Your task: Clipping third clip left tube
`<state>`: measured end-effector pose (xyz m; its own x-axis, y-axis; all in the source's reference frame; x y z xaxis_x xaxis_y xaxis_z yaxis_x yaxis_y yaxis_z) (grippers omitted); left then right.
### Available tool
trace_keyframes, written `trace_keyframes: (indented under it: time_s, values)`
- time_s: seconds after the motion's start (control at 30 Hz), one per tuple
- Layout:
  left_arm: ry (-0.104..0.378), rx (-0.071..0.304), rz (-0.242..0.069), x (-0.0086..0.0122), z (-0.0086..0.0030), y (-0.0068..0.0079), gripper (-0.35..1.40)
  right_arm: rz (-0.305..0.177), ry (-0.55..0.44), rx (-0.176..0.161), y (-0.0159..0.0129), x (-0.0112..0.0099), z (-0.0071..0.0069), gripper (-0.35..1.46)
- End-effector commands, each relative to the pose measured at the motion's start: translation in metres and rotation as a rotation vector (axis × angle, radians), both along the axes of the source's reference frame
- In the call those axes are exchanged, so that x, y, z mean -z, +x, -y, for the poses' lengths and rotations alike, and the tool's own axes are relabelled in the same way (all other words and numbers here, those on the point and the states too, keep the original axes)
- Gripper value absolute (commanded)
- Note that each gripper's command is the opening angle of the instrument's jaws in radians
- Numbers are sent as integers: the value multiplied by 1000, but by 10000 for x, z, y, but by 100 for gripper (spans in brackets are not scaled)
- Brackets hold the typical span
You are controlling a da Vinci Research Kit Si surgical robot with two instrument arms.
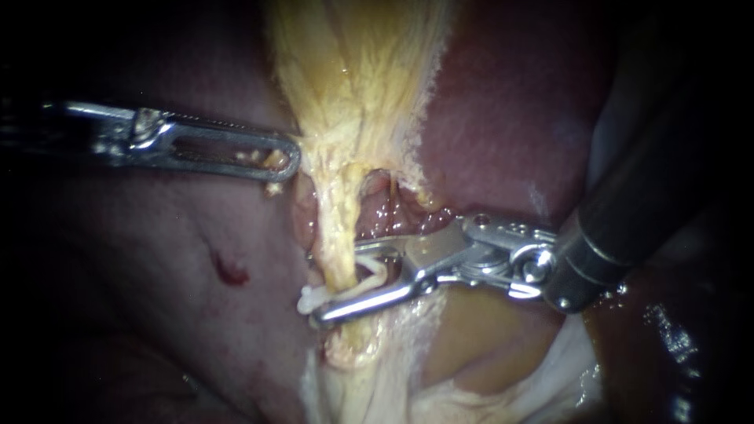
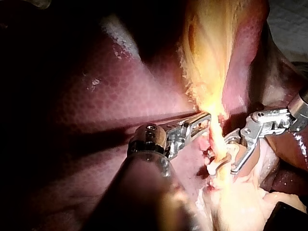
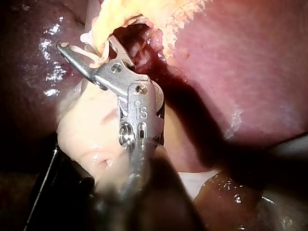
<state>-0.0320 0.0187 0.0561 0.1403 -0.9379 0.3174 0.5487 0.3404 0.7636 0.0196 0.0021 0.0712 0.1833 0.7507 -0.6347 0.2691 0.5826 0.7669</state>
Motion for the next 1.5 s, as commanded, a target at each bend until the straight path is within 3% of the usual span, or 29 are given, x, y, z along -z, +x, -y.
trace_keyframes:
  time_s: [0.03,0.5,1.07,1.33,1.5]
  values:
    - [0,0,0,0,0,0,-35,-7,2,2,3,-1,0,50]
    - [0,0,0,-1,0,0,-35,-66,40,1,30,-11,3,50]
    - [0,-1,0,-1,0,1,-35,-125,91,-101,9,4,-41,50]
    - [0,-1,1,-2,0,1,-35,-150,99,-102,5,8,-41,50]
    - [-1,-1,1,-3,0,1,-35,-136,105,-146,5,17,-38,50]
